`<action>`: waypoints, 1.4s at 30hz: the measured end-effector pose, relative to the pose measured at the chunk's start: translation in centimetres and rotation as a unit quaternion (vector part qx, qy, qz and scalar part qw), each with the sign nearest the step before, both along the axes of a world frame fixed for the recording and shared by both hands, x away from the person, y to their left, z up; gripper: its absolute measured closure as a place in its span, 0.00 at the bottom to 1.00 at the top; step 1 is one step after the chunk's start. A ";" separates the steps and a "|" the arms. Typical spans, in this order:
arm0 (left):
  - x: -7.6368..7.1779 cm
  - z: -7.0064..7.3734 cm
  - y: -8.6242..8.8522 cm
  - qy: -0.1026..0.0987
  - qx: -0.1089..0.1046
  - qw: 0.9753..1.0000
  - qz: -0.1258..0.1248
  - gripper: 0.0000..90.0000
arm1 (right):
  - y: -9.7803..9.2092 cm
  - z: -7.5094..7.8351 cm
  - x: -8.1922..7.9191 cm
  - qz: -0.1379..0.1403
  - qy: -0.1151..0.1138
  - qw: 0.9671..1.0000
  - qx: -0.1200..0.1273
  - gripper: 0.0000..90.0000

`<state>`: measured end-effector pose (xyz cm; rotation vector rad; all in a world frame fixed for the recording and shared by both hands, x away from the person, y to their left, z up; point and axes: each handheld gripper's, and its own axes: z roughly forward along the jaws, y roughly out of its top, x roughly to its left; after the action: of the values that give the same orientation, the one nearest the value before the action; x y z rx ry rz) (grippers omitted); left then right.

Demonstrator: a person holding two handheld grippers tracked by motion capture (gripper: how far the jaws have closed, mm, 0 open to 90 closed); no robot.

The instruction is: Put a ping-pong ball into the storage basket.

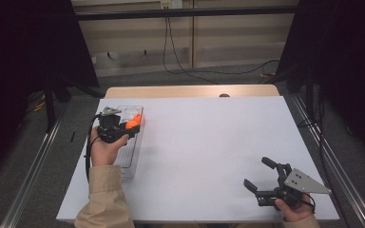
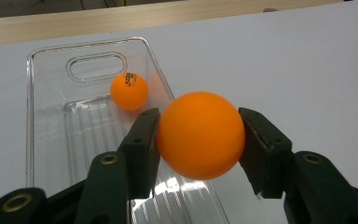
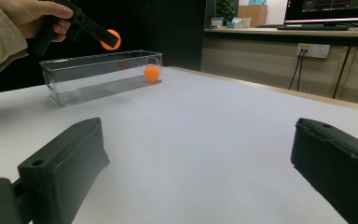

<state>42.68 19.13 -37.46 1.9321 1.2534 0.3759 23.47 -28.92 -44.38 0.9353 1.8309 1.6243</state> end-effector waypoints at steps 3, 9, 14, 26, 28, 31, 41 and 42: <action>0.0 0.0 0.2 -0.002 0.006 1.000 0.001 0.57 | 0.0 0.0 0.0 0.000 0.000 1.000 0.000 0.02; 0.0 0.0 0.3 -0.004 0.006 1.000 0.006 0.57 | 0.0 0.0 0.0 0.001 0.000 1.000 0.000 0.02; 0.0 -0.1 0.5 -0.003 0.013 1.000 0.006 0.57 | 0.0 0.0 0.0 0.000 0.000 1.000 0.001 0.02; 0.0 -0.2 1.0 -0.007 0.016 1.000 0.020 0.57 | 0.0 0.0 0.0 0.001 0.000 1.000 0.000 0.02; -0.1 -0.2 1.1 -0.007 0.021 1.000 0.019 0.57 | 0.0 0.0 0.0 0.001 0.000 1.000 0.000 0.02; -0.1 -0.2 1.3 -0.008 0.022 1.000 0.021 0.57 | 0.0 0.0 0.0 0.001 0.000 1.000 0.000 0.02; 0.0 -0.6 1.5 -0.004 0.033 0.999 0.025 0.57 | 0.0 0.0 0.0 0.002 0.000 1.000 0.000 0.02; 0.0 -0.6 1.5 -0.004 0.034 0.999 0.026 0.56 | 0.0 0.0 0.0 0.002 0.000 1.000 0.000 0.02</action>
<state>42.71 20.59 -38.10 1.9561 1.3032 0.4566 23.46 -28.88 -44.37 0.9329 1.8340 1.6262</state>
